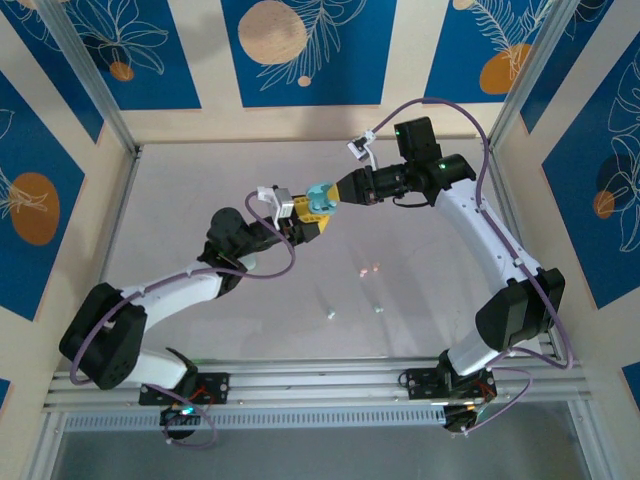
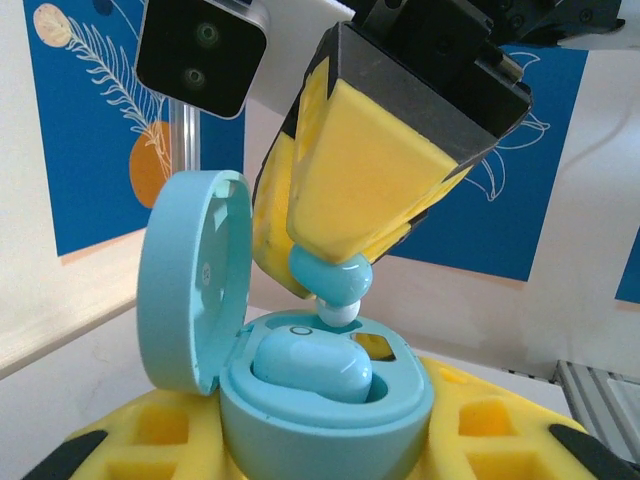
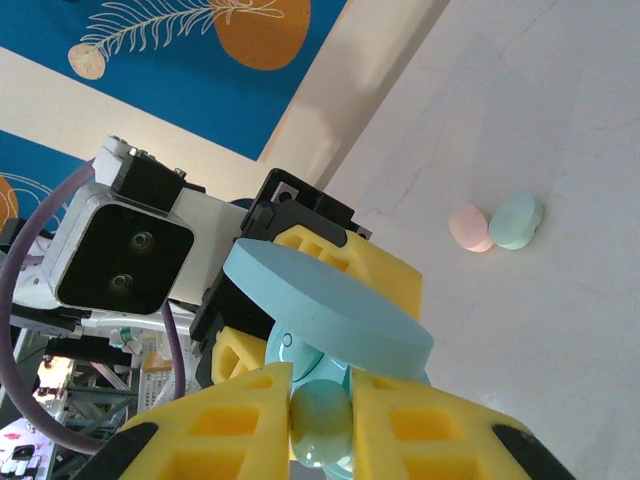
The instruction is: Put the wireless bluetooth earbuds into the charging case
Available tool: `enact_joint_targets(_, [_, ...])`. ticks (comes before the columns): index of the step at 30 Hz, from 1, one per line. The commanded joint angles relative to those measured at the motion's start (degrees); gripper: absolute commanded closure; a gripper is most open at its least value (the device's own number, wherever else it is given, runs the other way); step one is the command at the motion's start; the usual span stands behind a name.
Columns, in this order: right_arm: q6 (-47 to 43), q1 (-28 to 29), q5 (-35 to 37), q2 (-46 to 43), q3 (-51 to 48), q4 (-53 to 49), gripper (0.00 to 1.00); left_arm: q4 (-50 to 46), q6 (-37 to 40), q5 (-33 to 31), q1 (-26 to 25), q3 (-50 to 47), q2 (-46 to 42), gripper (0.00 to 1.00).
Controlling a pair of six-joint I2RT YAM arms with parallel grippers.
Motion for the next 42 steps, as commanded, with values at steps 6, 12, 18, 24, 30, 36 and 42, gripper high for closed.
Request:
enact_joint_targets(6, [0.8, 1.2, 0.4, 0.8, -0.4, 1.6, 0.79, 6.3, -1.7, 1.8, 0.4, 1.4, 0.3, 0.77])
enact_joint_targets(12, [-0.1, 1.2, 4.2, 0.7, -0.1, 0.1, 0.76, 5.4, -1.1, 1.8, 0.4, 1.4, -0.5, 0.77])
enact_joint_targets(18, [0.2, 1.2, 6.1, 0.3, 0.0, 0.0, 0.74, 5.2, -1.1, 1.9, 0.4, 1.7, -0.7, 0.77])
enact_joint_targets(24, [0.5, 1.2, 7.5, 0.0, 0.4, -0.6, 0.72, 4.9, -1.0, 1.9, 0.4, 1.5, -1.0, 0.77])
enact_joint_targets(30, [0.9, 1.0, 8.2, -0.4, 0.8, -0.7, 0.7, 4.5, -0.7, 1.8, 0.4, 1.6, -1.2, 0.77])
enact_joint_targets(36, [1.4, 0.8, 8.9, -0.9, 0.8, -0.4, 0.67, 4.3, -0.5, 1.9, 0.4, 1.7, -1.3, 0.77])
enact_joint_targets(42, [1.4, 0.8, 8.5, -0.8, 1.1, -0.4, 0.66, 3.9, -0.4, 2.0, 0.4, 2.1, -1.2, 0.77])
